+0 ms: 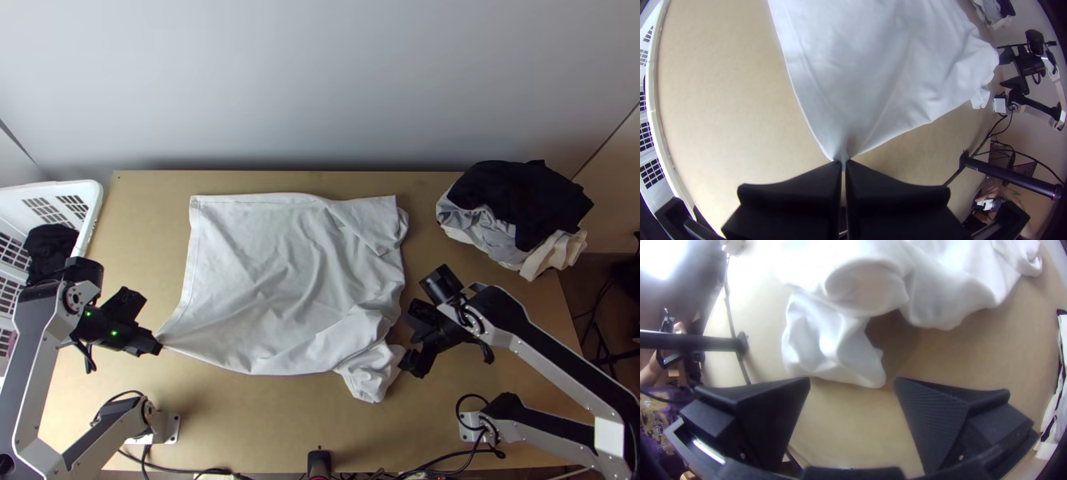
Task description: Fold the t-shirt
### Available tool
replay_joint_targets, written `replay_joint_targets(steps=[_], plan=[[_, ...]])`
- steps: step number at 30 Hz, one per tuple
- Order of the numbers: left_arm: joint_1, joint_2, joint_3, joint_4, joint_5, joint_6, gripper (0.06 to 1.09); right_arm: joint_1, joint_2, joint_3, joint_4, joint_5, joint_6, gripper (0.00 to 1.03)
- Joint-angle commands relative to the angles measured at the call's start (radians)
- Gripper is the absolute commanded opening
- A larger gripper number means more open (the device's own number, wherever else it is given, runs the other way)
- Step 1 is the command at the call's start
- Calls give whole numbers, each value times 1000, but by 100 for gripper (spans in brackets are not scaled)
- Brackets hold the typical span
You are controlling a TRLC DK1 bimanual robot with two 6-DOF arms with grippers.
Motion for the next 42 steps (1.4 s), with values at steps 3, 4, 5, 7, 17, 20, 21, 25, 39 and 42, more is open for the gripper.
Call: replay_joint_targets(steps=[3,4,5,7,17,20,21,25,39,42], plan=[[10,18,-25,41,28,-7,9,18,127,-61,159,3,20,88],[12,20,-25,43,28,-7,9,24,135,-65,160,3,31,83],[15,20,-25,44,27,-6,9,34,135,-68,160,3,33,69],[27,21,-22,46,27,2,9,43,124,-74,134,3,33,33],[93,30,-19,41,27,62,9,37,-79,-88,-142,3,-41,3],[108,33,-18,30,27,80,9,55,-91,-65,-240,3,-49,3],[116,33,-16,20,27,89,9,64,-91,-56,-276,1,-49,3],[134,32,-18,-11,22,119,9,123,-65,-16,-392,-98,-35,3],[212,18,-74,-36,-90,338,9,357,50,151,-558,-496,-9,3],[212,16,-84,-36,-90,338,9,348,72,229,-590,-549,-15,3]])
